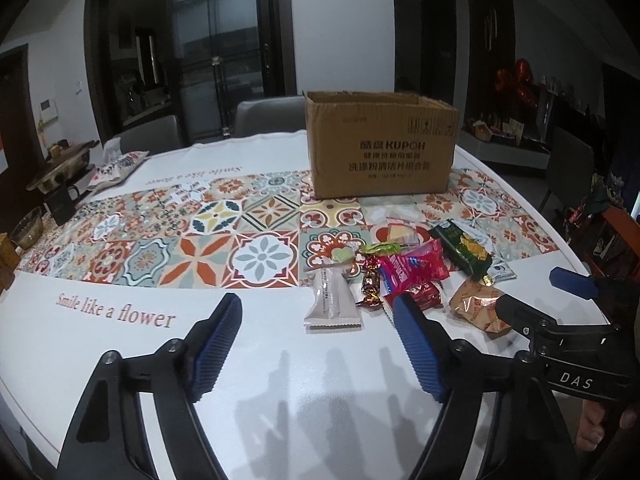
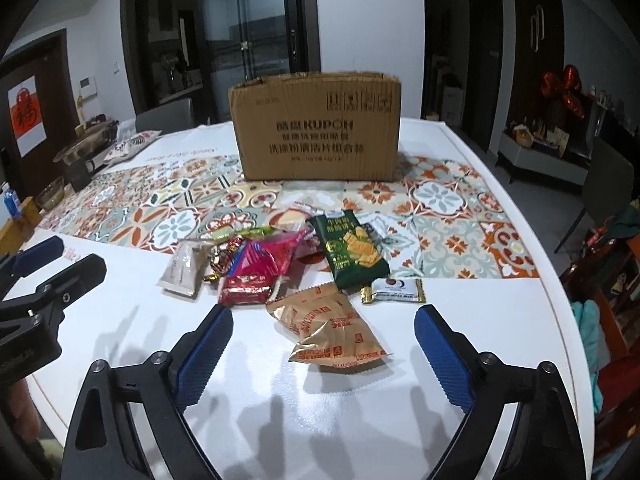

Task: Organize snacks
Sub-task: 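Grasp the white wrapped bar with the left tool while the right tool grasps the tan biscuit packet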

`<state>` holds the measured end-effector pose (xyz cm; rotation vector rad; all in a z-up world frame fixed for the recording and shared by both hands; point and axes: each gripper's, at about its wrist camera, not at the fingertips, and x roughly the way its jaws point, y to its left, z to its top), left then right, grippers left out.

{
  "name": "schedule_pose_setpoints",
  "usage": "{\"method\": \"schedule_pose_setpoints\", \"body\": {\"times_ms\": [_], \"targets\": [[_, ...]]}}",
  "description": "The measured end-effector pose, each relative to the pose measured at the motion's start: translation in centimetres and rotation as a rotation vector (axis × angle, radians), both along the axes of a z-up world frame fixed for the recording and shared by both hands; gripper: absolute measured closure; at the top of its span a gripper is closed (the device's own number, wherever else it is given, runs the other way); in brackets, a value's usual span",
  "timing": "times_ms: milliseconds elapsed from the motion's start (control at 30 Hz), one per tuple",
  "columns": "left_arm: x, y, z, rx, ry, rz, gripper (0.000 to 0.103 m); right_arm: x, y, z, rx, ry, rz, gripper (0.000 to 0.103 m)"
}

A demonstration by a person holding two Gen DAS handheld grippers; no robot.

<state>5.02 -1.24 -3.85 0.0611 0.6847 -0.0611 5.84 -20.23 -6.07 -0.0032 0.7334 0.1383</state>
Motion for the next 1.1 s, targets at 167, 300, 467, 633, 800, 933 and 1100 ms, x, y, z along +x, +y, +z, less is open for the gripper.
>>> {"method": "schedule_pose_setpoints", "body": {"times_ms": [167, 300, 467, 633, 800, 933, 1100], "targets": [[2.0, -0.4, -1.3, 0.007, 0.038, -0.012, 0.034, 1.6, -0.1, -1.2, 0.007, 0.041, 0.008, 0.018], [3.5, -0.7, -2.4, 0.014, 0.065, -0.021, 0.039, 2.8, -0.4, -2.3, 0.017, 0.080, 0.004, 0.022], [5.2, -0.9, -3.3, 0.030, 0.078, -0.023, 0.040, 3.8, -0.4, -3.1, 0.018, 0.115, 0.009, 0.026], [7.0, -0.7, -4.6, 0.019, 0.119, -0.021, 0.046, 4.6, 0.0, -3.8, 0.018, 0.149, 0.029, 0.034], [8.3, -0.8, -5.6, 0.004, 0.157, -0.022, 0.051, 4.9, 0.5, -4.1, 0.015, 0.158, 0.040, 0.037], [9.0, -0.9, -6.2, -0.008, 0.173, -0.021, 0.053, 4.9, 0.7, -4.2, 0.005, 0.161, 0.046, 0.040], [10.0, -0.9, -6.7, -0.025, 0.195, -0.013, 0.061, 5.0, 0.8, -4.3, -0.002, 0.165, 0.048, 0.046]]}}
